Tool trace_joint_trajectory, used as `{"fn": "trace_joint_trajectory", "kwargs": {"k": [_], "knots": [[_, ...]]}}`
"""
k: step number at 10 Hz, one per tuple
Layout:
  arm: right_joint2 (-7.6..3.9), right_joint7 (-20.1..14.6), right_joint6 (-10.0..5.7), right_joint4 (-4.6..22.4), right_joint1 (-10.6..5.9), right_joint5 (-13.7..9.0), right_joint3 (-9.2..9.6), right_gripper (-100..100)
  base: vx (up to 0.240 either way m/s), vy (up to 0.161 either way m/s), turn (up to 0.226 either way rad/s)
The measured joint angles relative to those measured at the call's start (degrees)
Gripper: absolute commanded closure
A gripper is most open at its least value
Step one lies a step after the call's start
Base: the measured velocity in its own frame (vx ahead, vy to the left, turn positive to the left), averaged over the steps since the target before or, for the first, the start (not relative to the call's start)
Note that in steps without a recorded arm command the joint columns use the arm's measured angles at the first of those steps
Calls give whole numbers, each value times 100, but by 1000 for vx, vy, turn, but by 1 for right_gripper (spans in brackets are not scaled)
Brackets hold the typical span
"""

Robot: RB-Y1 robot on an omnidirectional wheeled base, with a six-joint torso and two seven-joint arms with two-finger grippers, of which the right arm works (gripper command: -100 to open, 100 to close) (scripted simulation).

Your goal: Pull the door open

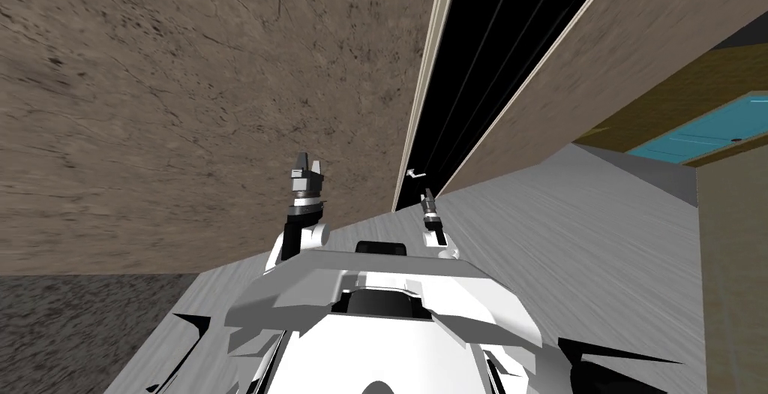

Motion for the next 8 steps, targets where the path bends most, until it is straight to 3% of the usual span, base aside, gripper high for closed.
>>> {"fn": "trace_joint_trajectory", "kwargs": {"k": [8], "knots": [[-121, -284, -297, 1298, -497, 9, -24, -100, 31, -111, 158]]}}
